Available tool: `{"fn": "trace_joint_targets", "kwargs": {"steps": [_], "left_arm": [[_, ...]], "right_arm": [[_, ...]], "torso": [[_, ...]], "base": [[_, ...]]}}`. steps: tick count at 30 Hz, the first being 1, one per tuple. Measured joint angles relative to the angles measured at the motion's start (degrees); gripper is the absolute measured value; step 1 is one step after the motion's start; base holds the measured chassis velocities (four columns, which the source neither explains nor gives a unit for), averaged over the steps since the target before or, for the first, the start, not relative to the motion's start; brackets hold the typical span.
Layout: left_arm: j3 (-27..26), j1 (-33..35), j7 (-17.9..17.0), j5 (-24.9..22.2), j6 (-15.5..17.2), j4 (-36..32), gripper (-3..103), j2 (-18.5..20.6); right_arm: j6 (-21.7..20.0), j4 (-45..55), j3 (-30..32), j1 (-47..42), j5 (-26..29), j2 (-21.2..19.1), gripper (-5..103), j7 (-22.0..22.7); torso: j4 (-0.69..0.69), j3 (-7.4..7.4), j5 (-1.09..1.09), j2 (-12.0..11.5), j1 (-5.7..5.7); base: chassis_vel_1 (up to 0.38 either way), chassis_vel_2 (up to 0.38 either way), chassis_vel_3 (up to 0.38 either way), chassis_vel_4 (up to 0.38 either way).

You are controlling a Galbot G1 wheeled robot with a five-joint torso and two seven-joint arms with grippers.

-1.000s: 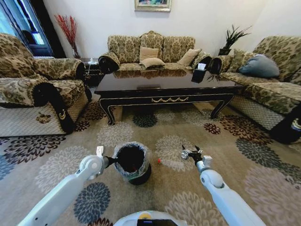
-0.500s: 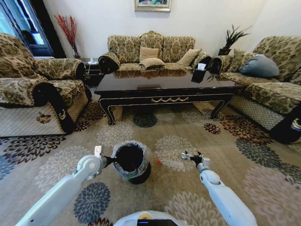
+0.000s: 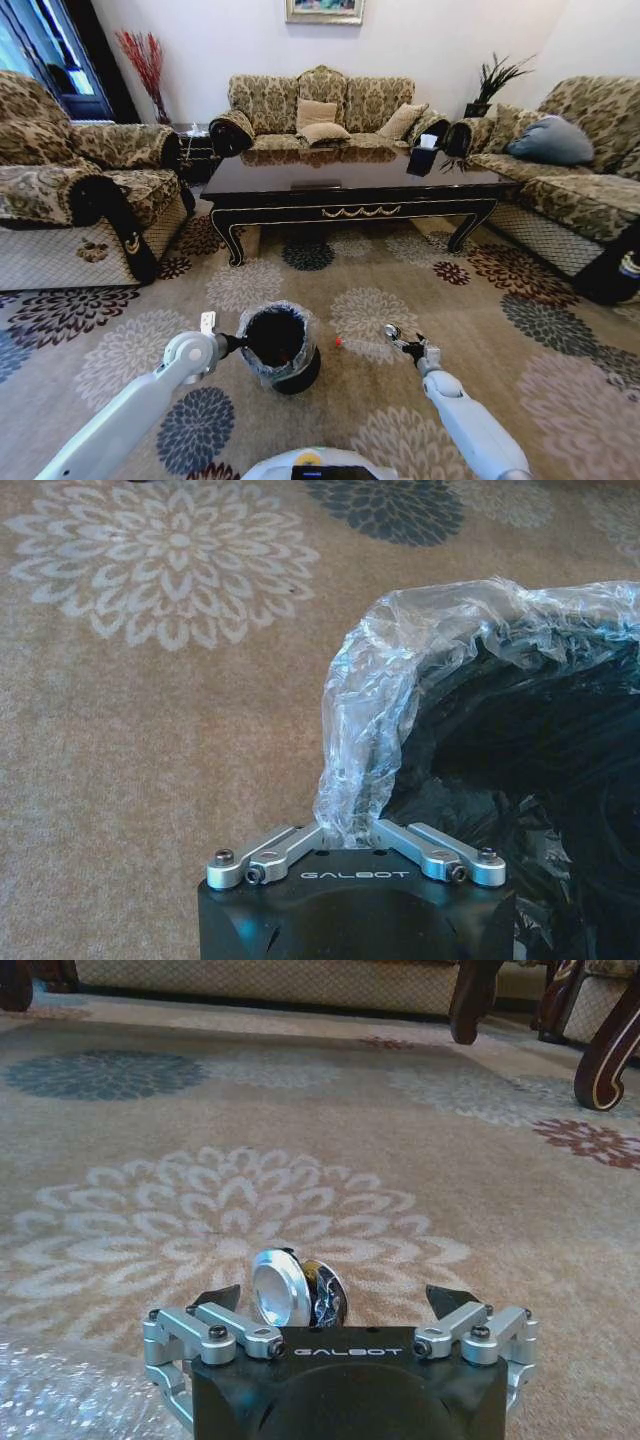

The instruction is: Move to the front of the table and pick up the trash from the floor, then place it into the trash bin.

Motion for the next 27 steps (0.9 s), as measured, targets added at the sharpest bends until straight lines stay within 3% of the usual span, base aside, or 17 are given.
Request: {"fn": "trace_joint_targets", "kwargs": {"steps": [22,27], "left_arm": [[0.56,-0.94,0.66,0.15,0.00,1.69,0,0.18],[0.62,-1.08,0.80,0.20,0.00,1.72,0,0.16]], "right_arm": [[2.58,-10.58,-1.57,6.45,-2.23,3.69,102,-1.14],[2.72,-11.82,-1.60,7.27,-2.16,3.67,95,-1.29]], "torso": [[0.00,0.00,0.00,0.00,0.00],[-0.01,0.00,0.00,0.00,0.00]], "base": [[0.000,0.000,0.000,0.000],[0.000,0.000,0.000,0.000]]}}
